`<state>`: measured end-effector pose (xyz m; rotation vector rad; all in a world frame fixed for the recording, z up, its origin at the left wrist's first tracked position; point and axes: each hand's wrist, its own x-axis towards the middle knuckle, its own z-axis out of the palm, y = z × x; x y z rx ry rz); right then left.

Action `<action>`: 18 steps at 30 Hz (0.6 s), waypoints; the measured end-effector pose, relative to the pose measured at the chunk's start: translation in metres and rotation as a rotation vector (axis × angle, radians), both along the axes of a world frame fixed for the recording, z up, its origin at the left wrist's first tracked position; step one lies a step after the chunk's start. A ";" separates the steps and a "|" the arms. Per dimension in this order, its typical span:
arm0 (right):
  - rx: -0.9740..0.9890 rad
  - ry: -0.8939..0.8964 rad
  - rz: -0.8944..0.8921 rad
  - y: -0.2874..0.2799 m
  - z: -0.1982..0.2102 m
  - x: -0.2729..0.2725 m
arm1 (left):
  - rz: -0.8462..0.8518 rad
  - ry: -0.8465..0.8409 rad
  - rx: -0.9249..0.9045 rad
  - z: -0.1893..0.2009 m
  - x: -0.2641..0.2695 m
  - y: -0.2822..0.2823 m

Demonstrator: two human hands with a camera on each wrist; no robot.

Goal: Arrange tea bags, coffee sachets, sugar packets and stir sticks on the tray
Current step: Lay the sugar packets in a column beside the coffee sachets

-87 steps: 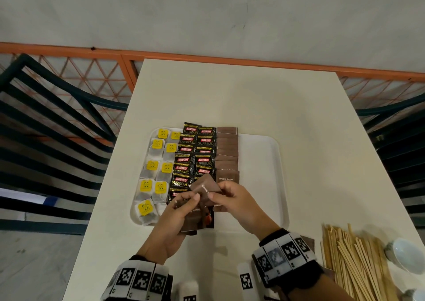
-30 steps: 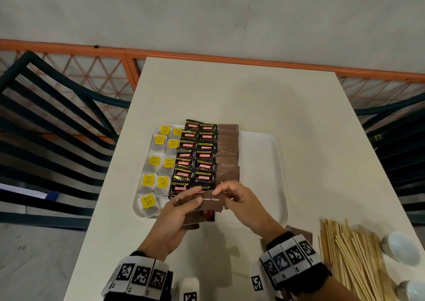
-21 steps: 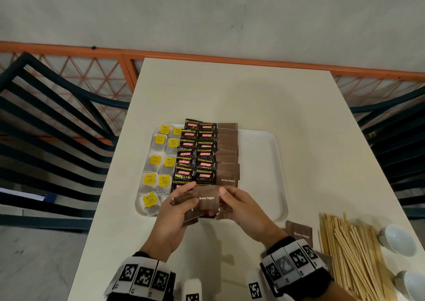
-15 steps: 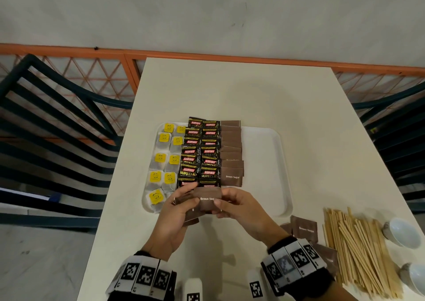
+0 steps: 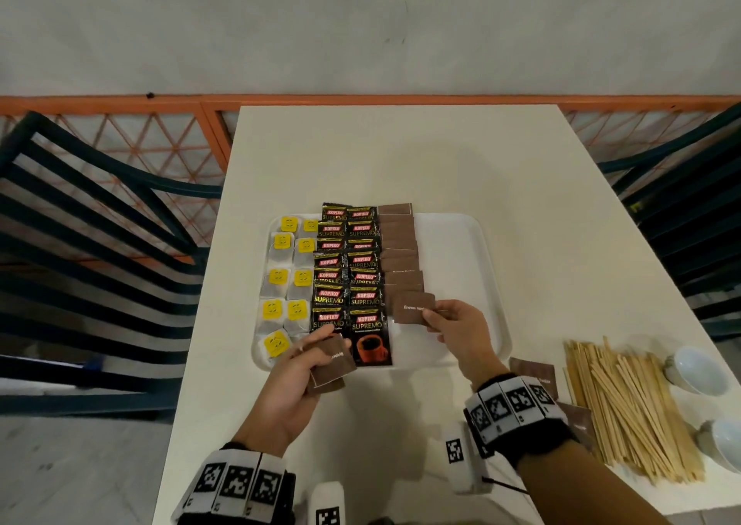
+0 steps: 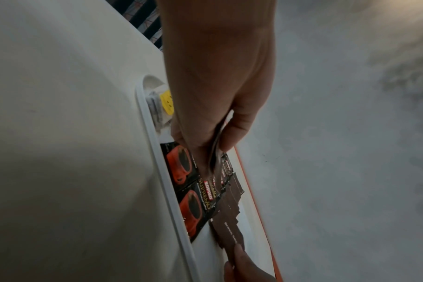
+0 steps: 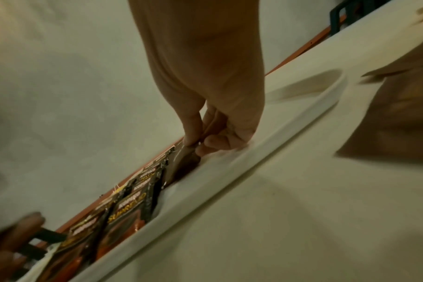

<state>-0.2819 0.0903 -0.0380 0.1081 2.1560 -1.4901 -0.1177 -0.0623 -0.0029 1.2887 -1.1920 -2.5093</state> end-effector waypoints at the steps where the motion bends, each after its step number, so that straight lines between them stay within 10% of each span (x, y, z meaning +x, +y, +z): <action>1: 0.031 0.022 0.021 -0.002 -0.002 -0.002 | -0.006 -0.001 -0.010 0.000 0.000 0.000; 18: 0.230 0.219 0.102 -0.014 -0.008 -0.002 | -0.016 0.047 0.019 0.003 0.004 -0.005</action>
